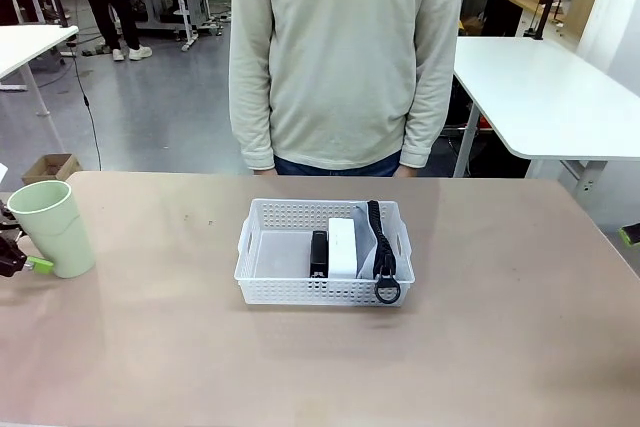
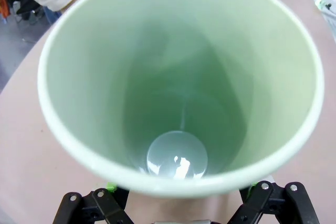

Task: Efficiently arrange items inside the basket to fit them all.
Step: Pick up the Reusable plastic cup and place it inside the Organizing basket.

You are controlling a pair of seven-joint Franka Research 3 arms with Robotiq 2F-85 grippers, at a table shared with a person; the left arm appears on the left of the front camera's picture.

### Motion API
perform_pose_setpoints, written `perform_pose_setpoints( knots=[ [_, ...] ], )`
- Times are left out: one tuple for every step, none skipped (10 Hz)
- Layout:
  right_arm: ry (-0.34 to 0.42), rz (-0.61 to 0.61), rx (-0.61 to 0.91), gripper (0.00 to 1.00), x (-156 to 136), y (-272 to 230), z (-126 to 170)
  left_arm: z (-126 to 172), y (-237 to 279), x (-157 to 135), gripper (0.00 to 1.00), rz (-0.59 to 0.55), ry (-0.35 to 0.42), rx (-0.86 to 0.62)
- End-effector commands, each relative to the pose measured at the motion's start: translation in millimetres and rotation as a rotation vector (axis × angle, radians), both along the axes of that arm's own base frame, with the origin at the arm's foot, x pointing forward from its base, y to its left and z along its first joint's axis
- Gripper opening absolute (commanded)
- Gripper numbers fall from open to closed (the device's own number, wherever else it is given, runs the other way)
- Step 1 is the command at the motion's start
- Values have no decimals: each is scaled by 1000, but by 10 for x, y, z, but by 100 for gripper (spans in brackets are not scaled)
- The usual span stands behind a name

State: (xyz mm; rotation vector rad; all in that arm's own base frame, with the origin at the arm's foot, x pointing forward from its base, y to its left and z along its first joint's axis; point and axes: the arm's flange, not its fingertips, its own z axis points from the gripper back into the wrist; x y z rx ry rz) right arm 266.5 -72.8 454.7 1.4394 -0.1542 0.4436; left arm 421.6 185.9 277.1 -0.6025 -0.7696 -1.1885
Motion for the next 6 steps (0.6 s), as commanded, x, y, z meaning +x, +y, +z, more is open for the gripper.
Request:
perform_pose_setpoints(
  knots=[
    [2, -1, 14, 100, -11, 9, 24, 20, -56, -53, 100, -8, -50, -79],
    [2, -1, 14, 100, -11, 9, 24, 39, -75, -59, 100, -4, -50, -121],
    [2, -1, 14, 100, -11, 9, 24, 60, -80, -63, 100, -7, -38, -159],
    [2, -1, 14, 100, -11, 9, 24, 74, -74, -64, 100, -16, -33, -184],
    [2, -1, 14, 100, -11, 9, 24, 76, -78, -68, 100, -21, -20, -205],
    [2, -1, 14, 100, -11, 9, 24, 65, -84, -63, 100, -10, -19, -217]
  ],
)
